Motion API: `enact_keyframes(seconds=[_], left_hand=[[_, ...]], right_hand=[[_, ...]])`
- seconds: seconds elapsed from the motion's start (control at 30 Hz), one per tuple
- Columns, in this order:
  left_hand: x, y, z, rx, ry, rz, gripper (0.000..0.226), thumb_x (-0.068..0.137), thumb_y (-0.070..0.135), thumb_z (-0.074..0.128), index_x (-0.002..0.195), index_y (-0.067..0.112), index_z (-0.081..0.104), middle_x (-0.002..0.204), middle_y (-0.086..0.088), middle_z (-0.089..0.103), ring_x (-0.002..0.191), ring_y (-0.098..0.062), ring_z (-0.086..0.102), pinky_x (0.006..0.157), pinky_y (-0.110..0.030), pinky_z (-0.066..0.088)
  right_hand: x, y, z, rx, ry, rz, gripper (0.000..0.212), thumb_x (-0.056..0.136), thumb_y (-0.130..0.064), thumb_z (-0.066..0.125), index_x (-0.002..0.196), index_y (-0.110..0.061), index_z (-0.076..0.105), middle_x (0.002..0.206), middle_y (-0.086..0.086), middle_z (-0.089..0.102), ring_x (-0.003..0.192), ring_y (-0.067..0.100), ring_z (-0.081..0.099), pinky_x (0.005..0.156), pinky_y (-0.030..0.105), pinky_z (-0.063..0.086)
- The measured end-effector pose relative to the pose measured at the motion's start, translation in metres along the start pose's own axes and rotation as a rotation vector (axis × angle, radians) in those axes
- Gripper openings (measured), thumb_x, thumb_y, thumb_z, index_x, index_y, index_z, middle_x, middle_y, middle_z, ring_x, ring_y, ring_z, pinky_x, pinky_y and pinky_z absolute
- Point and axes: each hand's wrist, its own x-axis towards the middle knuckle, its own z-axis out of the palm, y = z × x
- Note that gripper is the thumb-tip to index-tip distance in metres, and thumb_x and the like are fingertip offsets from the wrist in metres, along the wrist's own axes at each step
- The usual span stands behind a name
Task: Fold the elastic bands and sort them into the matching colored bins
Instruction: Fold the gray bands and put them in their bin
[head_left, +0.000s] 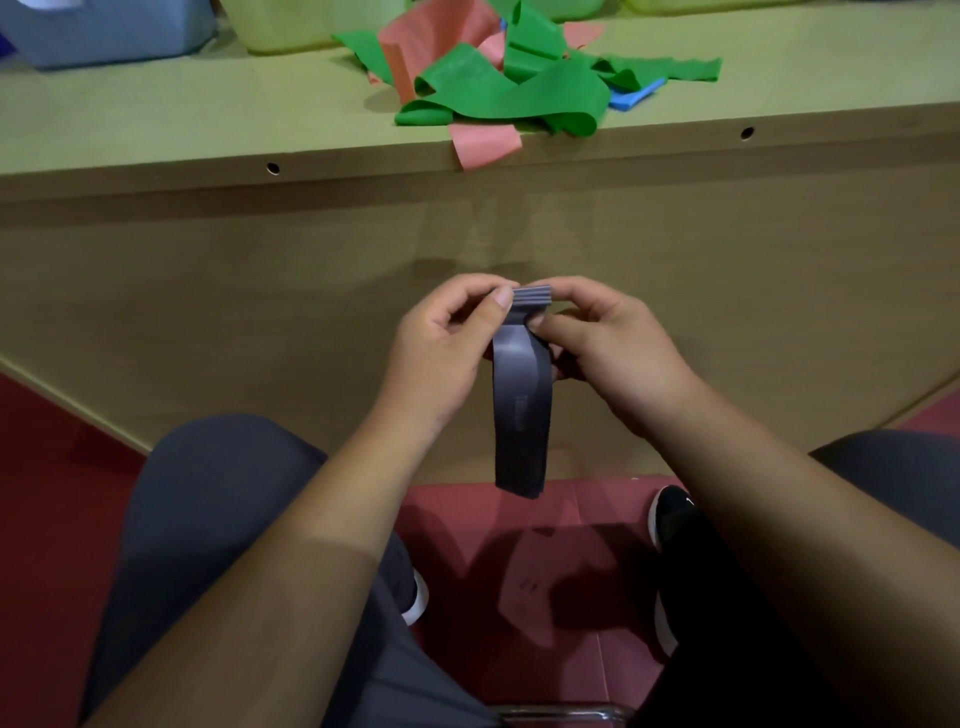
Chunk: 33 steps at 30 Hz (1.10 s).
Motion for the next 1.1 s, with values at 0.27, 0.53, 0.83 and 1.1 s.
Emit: enact_keyframes(seconds=[0.27,0.53,0.83,1.1], left_hand=[[0.0008,-0.0021,0.0029,-0.082,-0.019,-0.070,0.008,0.100,0.014,0.072,0.104,0.008,0.076,0.102,-0.006,0.076,0.095,-0.015,0.070,0.087,-0.040,0.058],[0.0035,-0.0047,-0.0009,-0.107,0.001,-0.055,0.010,0.099,0.006,0.071,0.106,0.009,0.077,0.107,-0.009,0.078,0.099,-0.018,0.073,0.088,-0.039,0.061],[0.0008,-0.0025,-0.0010,-0.106,-0.046,-0.063,0.013,0.098,0.003,0.071,0.110,0.006,0.075,0.107,-0.007,0.078,0.098,-0.015,0.074,0.083,-0.032,0.061],[0.0008,-0.0031,-0.0008,-0.135,-0.118,-0.317,0.038,0.100,0.047,0.070,0.114,0.012,0.073,0.112,-0.024,0.075,0.101,-0.032,0.074,0.094,-0.053,0.058]], right_hand=[[-0.0005,-0.0025,-0.0019,0.003,0.028,0.020,0.028,0.095,0.001,0.065,0.108,-0.017,0.082,0.070,0.003,0.068,0.064,0.016,0.058,0.061,0.030,0.052],[0.0001,-0.0081,-0.0028,0.054,-0.092,0.041,0.022,0.106,-0.013,0.060,0.120,-0.007,0.076,0.083,0.012,0.064,0.075,0.024,0.055,0.067,0.032,0.052],[0.0031,0.0017,-0.0001,0.025,0.008,0.024,0.026,0.109,-0.022,0.061,0.117,-0.002,0.074,0.071,-0.001,0.064,0.065,0.016,0.055,0.067,0.036,0.052],[0.0019,0.0005,-0.0018,-0.060,0.049,-0.028,0.017,0.105,-0.018,0.068,0.119,-0.012,0.075,0.074,-0.009,0.072,0.074,0.013,0.067,0.076,0.038,0.056]])
